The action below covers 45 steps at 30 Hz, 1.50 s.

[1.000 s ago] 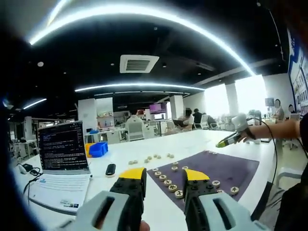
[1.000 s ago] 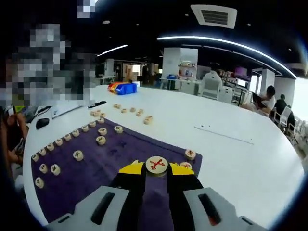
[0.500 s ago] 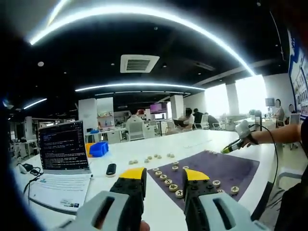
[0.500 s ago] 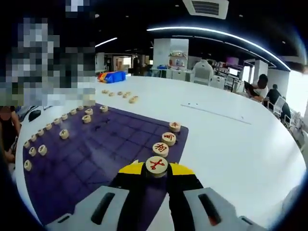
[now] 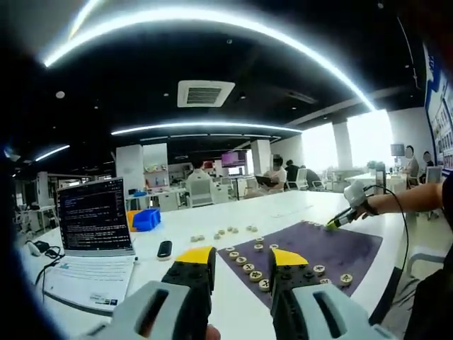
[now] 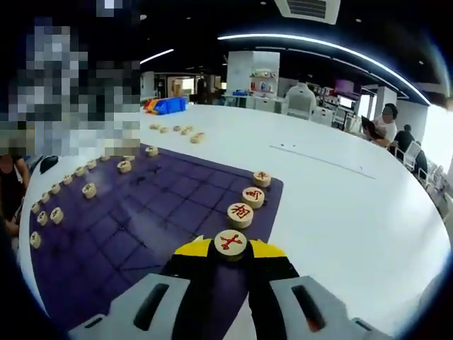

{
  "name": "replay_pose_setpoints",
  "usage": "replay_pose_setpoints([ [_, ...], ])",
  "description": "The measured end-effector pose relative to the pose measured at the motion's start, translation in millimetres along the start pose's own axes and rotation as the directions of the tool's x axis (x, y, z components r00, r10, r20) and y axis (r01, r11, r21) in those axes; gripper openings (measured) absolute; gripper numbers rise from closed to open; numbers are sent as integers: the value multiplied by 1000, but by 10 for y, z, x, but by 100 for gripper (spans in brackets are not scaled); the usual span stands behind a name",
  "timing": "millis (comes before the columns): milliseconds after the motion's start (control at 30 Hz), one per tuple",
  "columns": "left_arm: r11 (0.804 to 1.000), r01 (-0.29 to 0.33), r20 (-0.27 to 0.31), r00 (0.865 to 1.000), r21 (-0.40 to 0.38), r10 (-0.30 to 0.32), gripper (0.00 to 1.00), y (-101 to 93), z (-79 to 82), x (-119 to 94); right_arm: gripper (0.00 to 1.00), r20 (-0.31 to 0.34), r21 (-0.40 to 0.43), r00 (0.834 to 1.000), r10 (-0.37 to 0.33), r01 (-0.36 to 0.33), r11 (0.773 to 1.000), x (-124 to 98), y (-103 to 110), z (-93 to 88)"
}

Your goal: Pick up the chess pieces one by one and place each piece onto its starting position on the chessboard, setting the pieces on their correct points until all the chess pieces are arranged in the starting layout

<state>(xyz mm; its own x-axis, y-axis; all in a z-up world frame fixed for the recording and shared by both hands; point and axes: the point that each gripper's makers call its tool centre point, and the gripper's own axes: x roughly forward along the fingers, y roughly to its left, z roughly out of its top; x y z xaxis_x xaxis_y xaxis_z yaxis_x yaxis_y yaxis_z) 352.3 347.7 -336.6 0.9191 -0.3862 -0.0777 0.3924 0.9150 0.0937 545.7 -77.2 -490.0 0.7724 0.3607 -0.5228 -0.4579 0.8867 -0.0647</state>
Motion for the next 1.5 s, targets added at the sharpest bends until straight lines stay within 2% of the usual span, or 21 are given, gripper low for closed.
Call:
replay_pose_setpoints([
  [300,1000,-1,-2,1000,3,1,32,-8,2,-2,20,-3,-8,1000,-6,6,1000,30,11,-15],
  [700,1000,-6,-1,1000,5,6,32,-6,11,-18,20,30,11,999,-11,11,1000,24,-1,-19],
  [733,1000,-6,-2,1000,4,6,32,-4,8,-18,22,31,16,1000,-5,5,1000,22,14,-21],
  [833,1000,-6,-2,1000,3,6,32,-7,9,-15,42,31,24,999,11,-11,1000,35,36,-13],
  [933,1000,-4,-5,1000,3,4,32,-10,-1,-8,39,34,-29,999,-3,4,1000,-8,51,7],
  [1333,1000,0,-8,1000,3,0,32,-21,-14,8,40,158,-6,987,-5,6,1000,-404,200,392],
  [1433,1000,-2,-7,1000,2,2,32,-15,-8,2,39,216,22,976,-20,16,1000,-534,206,511],
  [1500,1000,-4,-5,1000,2,4,32,-12,-1,-7,38,279,49,960,-34,21,999,-663,178,607],
])
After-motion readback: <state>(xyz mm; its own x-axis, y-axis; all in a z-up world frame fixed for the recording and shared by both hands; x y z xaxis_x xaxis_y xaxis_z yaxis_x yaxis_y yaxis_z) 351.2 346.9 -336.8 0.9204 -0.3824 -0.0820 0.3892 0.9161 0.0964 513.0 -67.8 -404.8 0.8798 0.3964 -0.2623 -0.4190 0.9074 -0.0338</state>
